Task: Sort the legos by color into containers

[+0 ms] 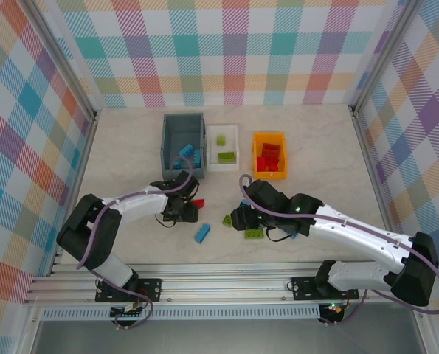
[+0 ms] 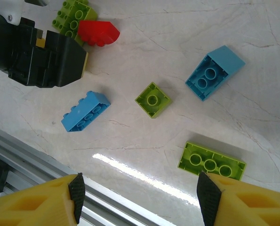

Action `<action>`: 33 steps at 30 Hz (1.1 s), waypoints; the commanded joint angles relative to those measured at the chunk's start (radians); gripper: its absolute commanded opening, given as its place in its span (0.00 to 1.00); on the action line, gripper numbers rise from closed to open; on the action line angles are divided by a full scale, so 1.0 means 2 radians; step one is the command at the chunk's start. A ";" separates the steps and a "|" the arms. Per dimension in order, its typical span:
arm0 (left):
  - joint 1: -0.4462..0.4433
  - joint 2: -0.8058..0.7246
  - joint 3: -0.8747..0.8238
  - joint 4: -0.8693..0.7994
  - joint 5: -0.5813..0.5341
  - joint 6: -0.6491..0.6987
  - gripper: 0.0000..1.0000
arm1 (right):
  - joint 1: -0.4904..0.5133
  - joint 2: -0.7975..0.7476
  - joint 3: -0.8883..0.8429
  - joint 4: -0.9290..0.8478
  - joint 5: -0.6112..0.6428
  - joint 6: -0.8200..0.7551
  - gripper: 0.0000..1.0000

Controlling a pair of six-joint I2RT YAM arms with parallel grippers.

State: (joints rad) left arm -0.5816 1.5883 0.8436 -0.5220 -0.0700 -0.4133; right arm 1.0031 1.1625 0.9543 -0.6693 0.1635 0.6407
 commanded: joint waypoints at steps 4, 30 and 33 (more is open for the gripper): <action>0.008 0.030 0.020 0.039 -0.015 0.032 0.60 | 0.003 0.002 0.015 0.007 0.005 0.005 0.67; 0.006 0.011 0.035 0.029 -0.034 0.027 0.37 | 0.003 -0.008 0.008 0.007 0.006 0.008 0.67; 0.000 -0.021 0.020 0.012 -0.036 0.014 0.35 | 0.003 -0.012 0.009 0.006 0.012 0.008 0.67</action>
State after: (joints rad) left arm -0.5800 1.6238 0.9054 -0.4618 -0.1200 -0.3561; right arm 1.0031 1.1614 0.9543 -0.6697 0.1665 0.6441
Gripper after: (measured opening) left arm 0.355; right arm 0.668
